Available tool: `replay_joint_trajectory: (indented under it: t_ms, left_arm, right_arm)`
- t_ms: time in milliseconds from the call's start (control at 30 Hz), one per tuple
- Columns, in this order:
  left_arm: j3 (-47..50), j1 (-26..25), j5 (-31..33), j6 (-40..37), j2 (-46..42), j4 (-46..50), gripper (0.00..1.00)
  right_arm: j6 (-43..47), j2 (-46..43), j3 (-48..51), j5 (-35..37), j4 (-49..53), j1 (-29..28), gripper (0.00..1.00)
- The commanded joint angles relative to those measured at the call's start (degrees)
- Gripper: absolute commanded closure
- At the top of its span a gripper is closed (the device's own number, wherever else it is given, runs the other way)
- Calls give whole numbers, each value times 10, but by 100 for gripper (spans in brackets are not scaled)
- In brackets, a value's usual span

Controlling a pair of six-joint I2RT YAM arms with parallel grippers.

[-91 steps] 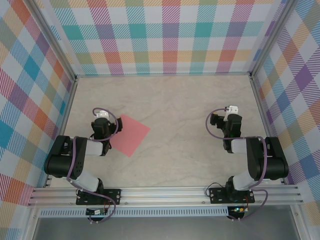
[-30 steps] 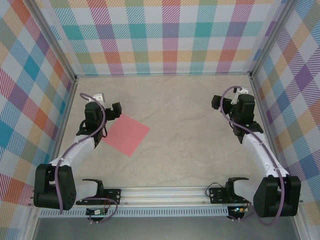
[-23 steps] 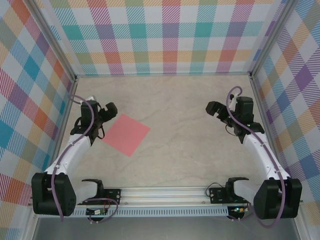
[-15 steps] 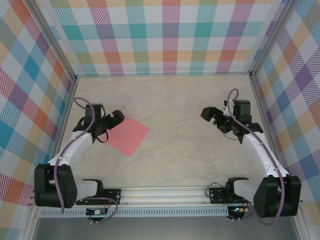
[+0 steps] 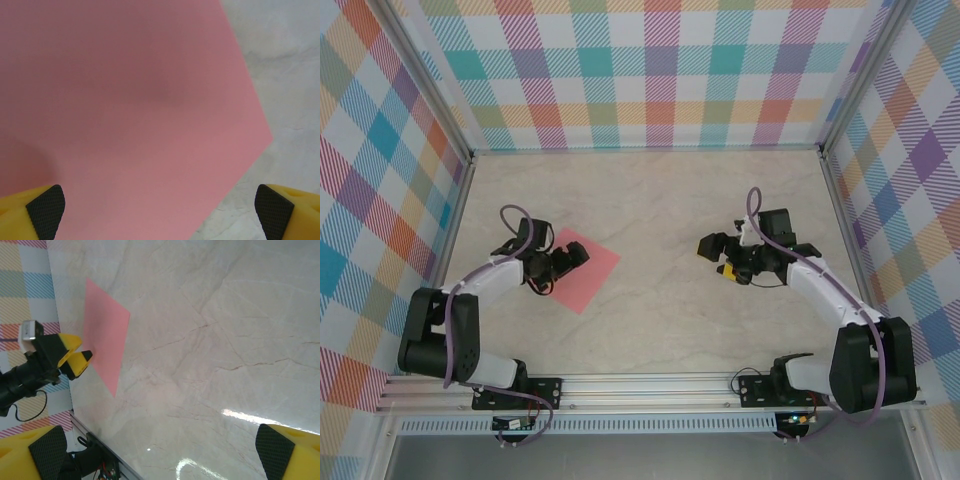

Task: Fold a paper plane with a square sheet of paper (pick it up from the middle)
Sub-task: Move the square sheet of paper to the center of the table.

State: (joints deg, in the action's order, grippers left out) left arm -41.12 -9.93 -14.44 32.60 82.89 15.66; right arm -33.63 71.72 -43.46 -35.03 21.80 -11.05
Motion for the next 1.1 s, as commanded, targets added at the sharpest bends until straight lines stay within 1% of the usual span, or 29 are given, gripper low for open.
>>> replay_joint_trajectory:
  t_ms: [0,233,300,433,567,700,733,800,900,967,1033,1067]
  left_arm:
    - [-10,-12,7,28,14,19,0]
    - [37,-64,28,92,5,8,0]
    - [51,-84,29,117,3,-26,0]
    - [62,-133,44,161,10,-35,0]
    - [73,-187,39,230,30,-90,0]
    - [50,-236,52,288,62,-114,0]
    - [37,-250,59,304,69,-105,0]
    - [23,-271,69,325,72,-119,0]
    - [-5,-290,84,338,59,-112,0]
    - [-16,-293,105,339,27,-91,0]
    - [-23,-294,151,332,-20,-42,0]
    - [-27,-293,190,325,-50,-5,0]
  right_arm:
    - [12,5,-24,-10,12,-4,0]
    - [1,8,-12,1,13,-11,0]
    - [1,8,-6,9,16,-11,0]
    - [-5,5,8,22,19,-11,0]
    - [-8,-1,14,34,36,-11,0]
    - [-4,-3,18,37,45,-11,0]
    - [-4,-1,18,33,44,-10,0]
    - [-5,5,15,21,44,-13,0]
    - [-10,16,5,19,42,-22,0]
    - [-19,26,-6,20,35,-38,0]
    - [-31,38,-21,29,30,-61,0]
    - [-40,46,-30,40,26,-75,0]
